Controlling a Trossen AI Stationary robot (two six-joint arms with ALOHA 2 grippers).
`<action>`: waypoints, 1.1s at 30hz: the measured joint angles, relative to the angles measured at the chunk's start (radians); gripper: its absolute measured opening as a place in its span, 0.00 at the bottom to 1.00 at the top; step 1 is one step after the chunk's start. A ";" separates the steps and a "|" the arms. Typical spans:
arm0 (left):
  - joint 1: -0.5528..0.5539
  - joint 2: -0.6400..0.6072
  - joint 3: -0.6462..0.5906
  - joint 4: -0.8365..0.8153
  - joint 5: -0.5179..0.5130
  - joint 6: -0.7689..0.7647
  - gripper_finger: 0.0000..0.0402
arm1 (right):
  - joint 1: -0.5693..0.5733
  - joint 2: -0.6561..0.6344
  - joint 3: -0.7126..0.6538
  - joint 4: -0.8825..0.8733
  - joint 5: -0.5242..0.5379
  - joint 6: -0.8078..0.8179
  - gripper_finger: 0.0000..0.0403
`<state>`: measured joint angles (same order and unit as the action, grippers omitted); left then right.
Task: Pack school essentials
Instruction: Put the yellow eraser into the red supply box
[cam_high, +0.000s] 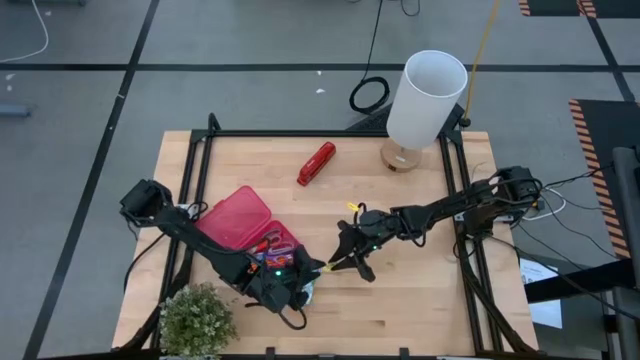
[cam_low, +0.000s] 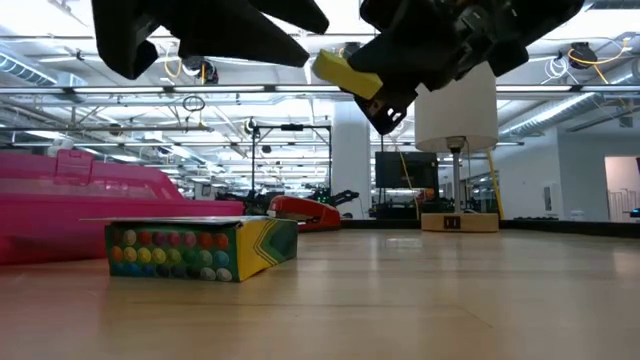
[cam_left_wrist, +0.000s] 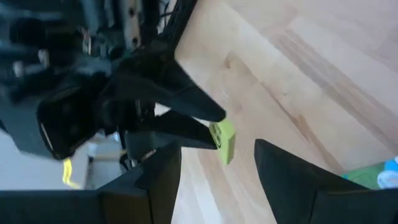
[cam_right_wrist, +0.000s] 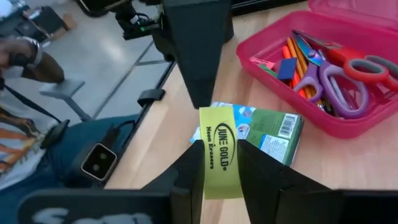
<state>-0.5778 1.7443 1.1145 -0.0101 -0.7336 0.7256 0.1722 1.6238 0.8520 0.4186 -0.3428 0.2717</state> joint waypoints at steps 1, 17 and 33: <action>-0.001 0.000 0.000 0.003 0.008 0.029 0.51 | 0.002 0.000 0.000 0.009 0.000 0.010 0.19; -0.005 -0.001 0.000 0.074 0.061 0.265 0.38 | 0.061 0.000 0.000 0.142 0.081 0.039 0.19; 0.002 -0.001 0.000 0.095 0.060 0.257 0.22 | 0.062 0.000 0.000 0.138 0.081 0.036 0.19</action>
<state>-0.5759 1.7435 1.1145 0.0845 -0.6737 0.9824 0.2340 1.6238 0.8524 0.5564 -0.2614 0.3080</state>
